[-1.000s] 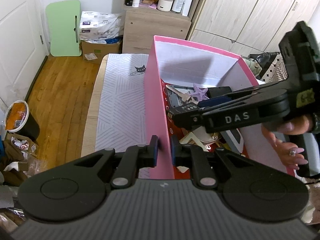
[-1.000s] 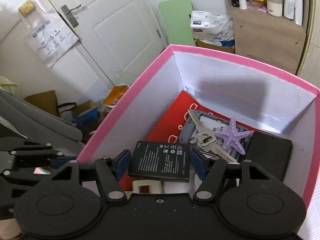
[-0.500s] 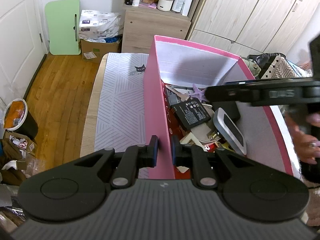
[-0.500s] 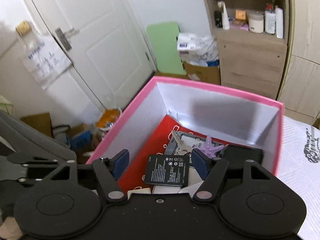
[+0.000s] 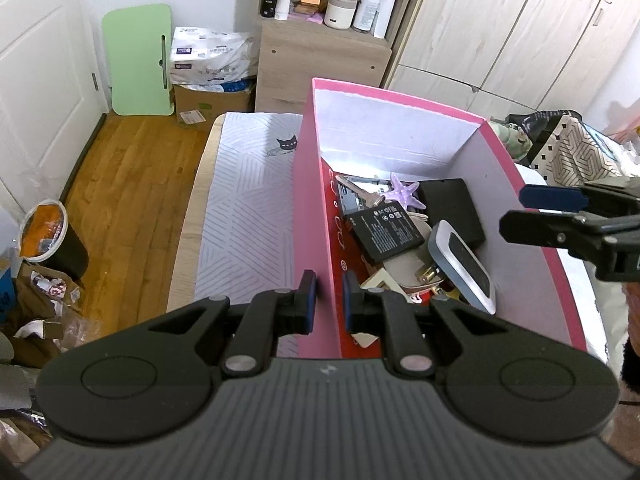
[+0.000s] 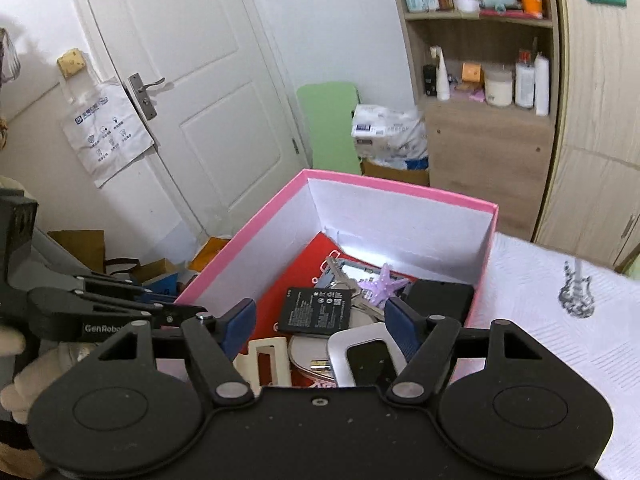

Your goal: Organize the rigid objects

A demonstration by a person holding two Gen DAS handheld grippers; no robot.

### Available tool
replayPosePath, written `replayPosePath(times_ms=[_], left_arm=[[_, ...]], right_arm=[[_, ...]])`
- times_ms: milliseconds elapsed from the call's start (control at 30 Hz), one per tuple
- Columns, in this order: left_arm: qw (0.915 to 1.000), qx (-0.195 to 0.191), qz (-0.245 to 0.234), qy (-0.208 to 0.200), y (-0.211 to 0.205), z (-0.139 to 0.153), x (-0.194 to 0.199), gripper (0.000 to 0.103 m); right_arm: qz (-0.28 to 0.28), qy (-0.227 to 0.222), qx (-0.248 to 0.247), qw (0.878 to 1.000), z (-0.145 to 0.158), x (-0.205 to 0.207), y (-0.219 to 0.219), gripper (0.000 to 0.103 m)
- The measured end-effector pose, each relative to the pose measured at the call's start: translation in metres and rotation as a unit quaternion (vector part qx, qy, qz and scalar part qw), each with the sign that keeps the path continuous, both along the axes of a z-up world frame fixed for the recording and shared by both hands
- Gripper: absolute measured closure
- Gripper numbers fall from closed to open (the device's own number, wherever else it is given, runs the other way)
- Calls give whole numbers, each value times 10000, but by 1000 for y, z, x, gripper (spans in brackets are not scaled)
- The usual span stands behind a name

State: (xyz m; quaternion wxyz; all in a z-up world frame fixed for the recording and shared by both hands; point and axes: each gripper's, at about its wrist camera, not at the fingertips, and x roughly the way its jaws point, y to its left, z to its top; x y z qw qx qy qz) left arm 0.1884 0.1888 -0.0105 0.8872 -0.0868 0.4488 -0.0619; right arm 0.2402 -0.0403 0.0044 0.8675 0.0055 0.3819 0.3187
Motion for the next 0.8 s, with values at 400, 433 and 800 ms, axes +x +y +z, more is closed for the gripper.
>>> replayPosePath(times_ms=[400, 433, 800], left_arm=[[9993, 287, 141, -185, -13, 20, -25, 91], [9992, 305, 147, -206, -14, 22, -28, 91], [9985, 351, 32, -414, -41, 53, -68, 78]], right_arm=[[156, -143, 356, 9991, 10, -26, -20, 27], [175, -124, 415, 9989, 11, -28, -22, 27], [181, -369, 568, 9975, 25, -61, -35, 25]])
